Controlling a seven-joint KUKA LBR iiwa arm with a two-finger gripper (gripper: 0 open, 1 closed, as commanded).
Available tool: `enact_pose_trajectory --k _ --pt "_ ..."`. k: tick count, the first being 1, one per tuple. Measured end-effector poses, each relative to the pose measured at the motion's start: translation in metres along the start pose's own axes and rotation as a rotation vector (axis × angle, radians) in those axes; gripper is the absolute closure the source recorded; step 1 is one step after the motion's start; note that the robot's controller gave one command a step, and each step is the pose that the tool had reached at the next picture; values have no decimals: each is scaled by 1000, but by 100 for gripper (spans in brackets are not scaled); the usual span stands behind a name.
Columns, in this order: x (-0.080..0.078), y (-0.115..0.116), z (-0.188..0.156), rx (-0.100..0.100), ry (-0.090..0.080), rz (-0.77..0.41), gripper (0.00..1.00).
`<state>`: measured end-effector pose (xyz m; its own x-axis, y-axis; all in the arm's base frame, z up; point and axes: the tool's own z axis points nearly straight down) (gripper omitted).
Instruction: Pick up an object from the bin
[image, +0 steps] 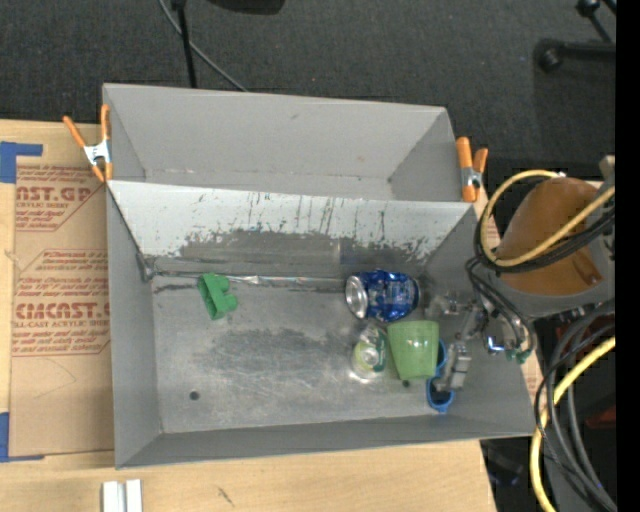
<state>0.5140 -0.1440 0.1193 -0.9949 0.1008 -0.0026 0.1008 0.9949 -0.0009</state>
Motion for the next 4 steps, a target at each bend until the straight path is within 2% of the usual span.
enact_pose_trajectory --k 1,2,3,4 --pt "-2 3 51 -2 1 76 0" --pt "-3 4 51 -1 -3 76 0" --pt "-3 3 50 -1 -2 76 100" --pt "-5 4 -52 -1 -6 75 100"
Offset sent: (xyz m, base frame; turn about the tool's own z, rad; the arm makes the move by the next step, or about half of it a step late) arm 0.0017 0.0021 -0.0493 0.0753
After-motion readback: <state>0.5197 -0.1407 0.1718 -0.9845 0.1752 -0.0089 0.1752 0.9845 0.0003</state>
